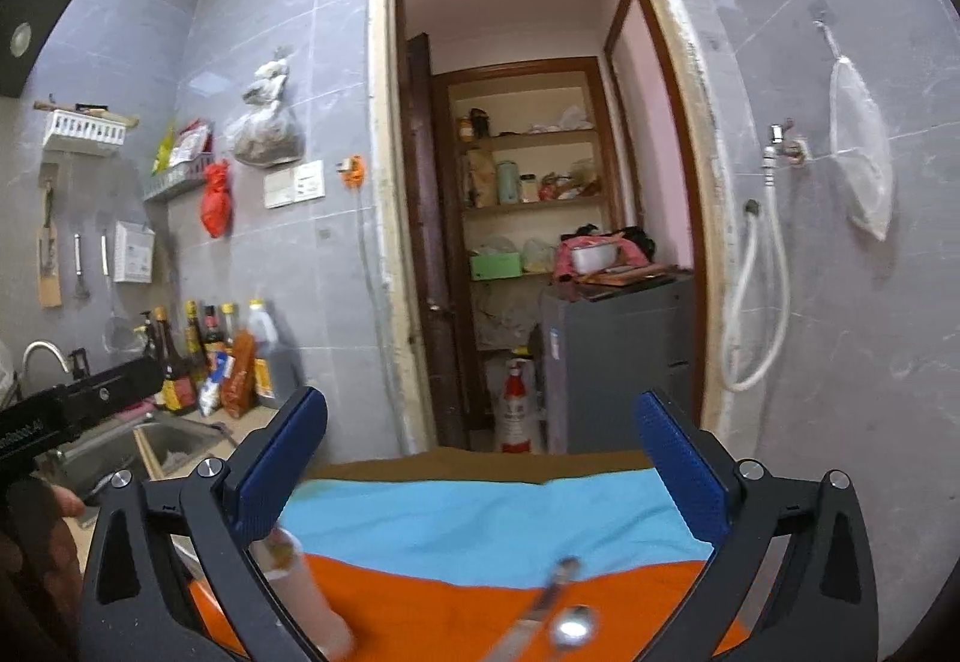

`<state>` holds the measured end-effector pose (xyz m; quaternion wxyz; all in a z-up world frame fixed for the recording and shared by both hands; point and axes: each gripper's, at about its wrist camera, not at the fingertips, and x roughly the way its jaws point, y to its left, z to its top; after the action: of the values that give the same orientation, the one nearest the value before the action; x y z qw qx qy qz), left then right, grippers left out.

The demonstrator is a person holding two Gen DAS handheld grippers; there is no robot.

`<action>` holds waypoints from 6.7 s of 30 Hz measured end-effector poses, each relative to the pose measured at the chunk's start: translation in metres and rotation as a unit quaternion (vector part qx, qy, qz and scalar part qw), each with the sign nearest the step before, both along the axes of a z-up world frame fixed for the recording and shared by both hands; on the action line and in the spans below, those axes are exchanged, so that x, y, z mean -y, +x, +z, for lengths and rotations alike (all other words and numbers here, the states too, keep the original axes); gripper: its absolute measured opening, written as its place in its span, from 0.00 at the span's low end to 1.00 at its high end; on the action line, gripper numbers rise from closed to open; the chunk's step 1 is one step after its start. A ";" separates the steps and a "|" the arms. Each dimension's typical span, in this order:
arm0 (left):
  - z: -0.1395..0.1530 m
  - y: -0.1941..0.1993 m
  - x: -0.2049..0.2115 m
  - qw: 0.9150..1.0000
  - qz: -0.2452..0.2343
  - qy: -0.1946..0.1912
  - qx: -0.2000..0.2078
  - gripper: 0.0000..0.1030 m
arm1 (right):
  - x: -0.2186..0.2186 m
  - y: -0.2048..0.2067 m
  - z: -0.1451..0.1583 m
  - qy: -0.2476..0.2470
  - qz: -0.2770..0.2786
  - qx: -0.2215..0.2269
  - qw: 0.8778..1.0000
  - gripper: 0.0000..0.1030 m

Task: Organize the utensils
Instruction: 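Move both tools back over the knife and spoon on the cloth, then grasp the silver knife with the left tool while the right tool grasps the silver spoon, then lift the knife and spoon and carry them over the white holder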

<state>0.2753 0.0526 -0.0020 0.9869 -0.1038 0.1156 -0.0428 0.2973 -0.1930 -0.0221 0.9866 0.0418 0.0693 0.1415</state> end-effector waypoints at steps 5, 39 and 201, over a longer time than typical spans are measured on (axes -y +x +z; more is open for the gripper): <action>-0.006 0.014 0.047 0.999 -0.038 0.011 -0.018 0.93 | 0.048 -0.002 -0.010 -0.022 -0.030 -0.019 0.999 1.00; -0.182 0.142 0.125 0.955 -0.108 0.028 -0.275 0.44 | 0.107 0.099 -0.157 -0.024 0.119 -0.295 0.948 0.66; -0.091 0.048 0.121 0.992 -0.097 -0.005 -0.085 0.11 | 0.057 0.034 -0.070 0.013 0.036 -0.102 0.994 0.30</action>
<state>0.3237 -0.0682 -0.0935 0.9641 -0.0999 0.2087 -0.1302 0.3318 -0.2499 -0.0917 0.9681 0.0662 0.1688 0.1728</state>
